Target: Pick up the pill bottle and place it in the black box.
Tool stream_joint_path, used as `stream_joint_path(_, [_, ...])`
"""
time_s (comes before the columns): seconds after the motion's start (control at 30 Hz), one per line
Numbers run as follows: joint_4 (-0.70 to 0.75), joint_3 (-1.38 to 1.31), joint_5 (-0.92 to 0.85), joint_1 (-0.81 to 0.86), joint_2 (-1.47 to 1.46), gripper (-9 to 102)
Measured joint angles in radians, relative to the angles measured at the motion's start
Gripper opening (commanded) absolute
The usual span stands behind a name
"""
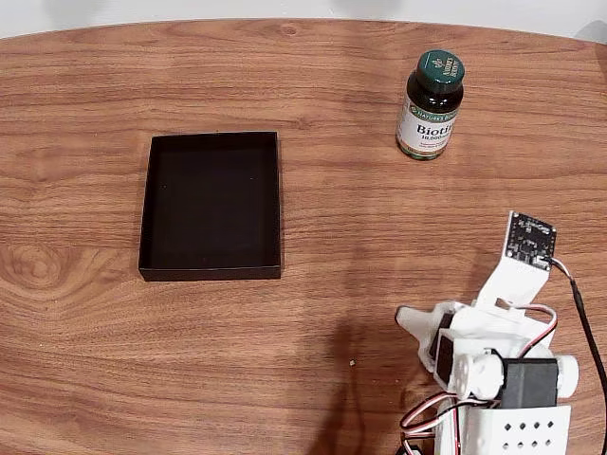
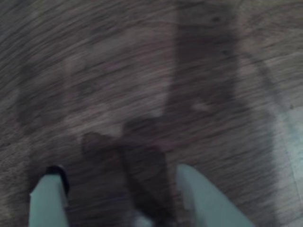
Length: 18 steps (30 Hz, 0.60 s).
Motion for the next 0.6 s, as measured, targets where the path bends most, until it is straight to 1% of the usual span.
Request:
stream_joint_path(0.07, [-0.064, -0.021, 0.017, -0.003, -0.041, 35])
stream_joint_path(0.3, [-0.357, -0.043, 0.086, 0.052, -0.172, 44])
stream_joint_path(0.43, [-0.506, -0.043, 0.126, 0.086, -0.233, 46])
stream_joint_path(0.6, [-0.742, -0.043, 0.156, 0.127, -0.382, 47])
